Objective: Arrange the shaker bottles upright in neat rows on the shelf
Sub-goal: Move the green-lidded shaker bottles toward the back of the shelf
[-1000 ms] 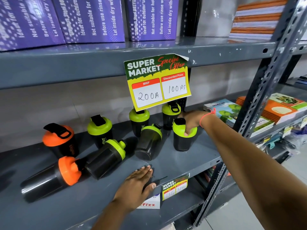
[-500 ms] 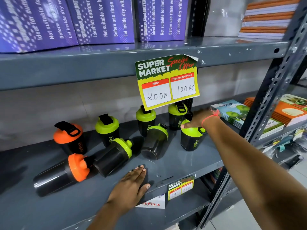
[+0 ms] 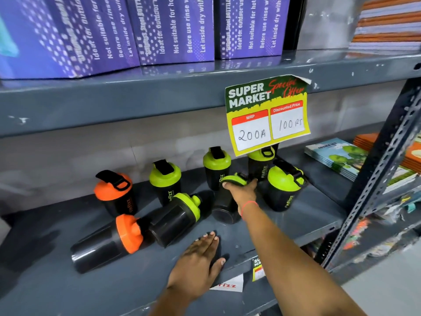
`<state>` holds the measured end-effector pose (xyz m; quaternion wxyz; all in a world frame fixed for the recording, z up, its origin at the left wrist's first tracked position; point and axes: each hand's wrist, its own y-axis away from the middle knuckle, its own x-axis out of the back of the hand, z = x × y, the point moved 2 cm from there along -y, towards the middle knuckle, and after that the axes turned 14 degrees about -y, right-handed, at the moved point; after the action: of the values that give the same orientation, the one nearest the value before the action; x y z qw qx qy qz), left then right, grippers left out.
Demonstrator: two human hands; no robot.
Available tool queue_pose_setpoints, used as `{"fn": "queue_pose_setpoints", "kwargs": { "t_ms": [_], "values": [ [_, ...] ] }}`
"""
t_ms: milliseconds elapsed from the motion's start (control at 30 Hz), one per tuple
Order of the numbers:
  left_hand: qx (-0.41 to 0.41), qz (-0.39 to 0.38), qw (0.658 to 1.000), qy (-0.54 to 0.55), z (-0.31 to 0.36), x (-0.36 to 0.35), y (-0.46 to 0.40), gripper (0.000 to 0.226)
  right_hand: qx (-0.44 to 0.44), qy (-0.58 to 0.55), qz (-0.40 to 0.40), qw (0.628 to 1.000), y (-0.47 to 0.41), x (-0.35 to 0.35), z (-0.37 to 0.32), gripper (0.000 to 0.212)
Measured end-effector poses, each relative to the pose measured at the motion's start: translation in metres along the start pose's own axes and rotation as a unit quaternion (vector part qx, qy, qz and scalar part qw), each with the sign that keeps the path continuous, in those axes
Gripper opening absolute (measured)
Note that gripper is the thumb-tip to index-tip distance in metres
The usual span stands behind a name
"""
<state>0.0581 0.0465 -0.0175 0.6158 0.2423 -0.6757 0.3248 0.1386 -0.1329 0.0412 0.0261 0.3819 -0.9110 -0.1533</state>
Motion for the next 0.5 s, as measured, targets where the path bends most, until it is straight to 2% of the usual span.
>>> {"fn": "queue_pose_setpoints", "kwargs": {
  "t_ms": [133,200,300,400,433,500],
  "values": [
    [-0.008,-0.001,1.000,0.001,-0.001,-0.002,-0.001,0.058,0.001,-0.068,-0.006,0.998,-0.003,0.008,0.010,0.095],
    [-0.008,-0.010,1.000,0.004,-0.002,-0.003,-0.001,0.058,0.040,-0.054,0.011,0.998,0.004,0.016,0.011,0.088],
    [-0.009,-0.009,1.000,0.007,-0.002,-0.003,-0.001,0.058,0.211,0.026,0.035,0.977,0.027,0.029,0.011,0.085],
    [-0.012,0.003,1.000,0.012,-0.003,-0.005,-0.002,0.058,0.393,0.109,0.007,0.913,0.047,0.037,0.022,0.086],
    [-0.014,0.005,1.000,0.013,-0.003,-0.005,-0.002,0.057,0.418,0.127,0.003,0.900,0.050,0.038,0.028,0.086],
    [-0.016,0.000,1.000,0.015,-0.003,-0.005,-0.003,0.057,0.423,0.121,0.017,0.898,0.051,0.039,0.037,0.087]
  ]
}}
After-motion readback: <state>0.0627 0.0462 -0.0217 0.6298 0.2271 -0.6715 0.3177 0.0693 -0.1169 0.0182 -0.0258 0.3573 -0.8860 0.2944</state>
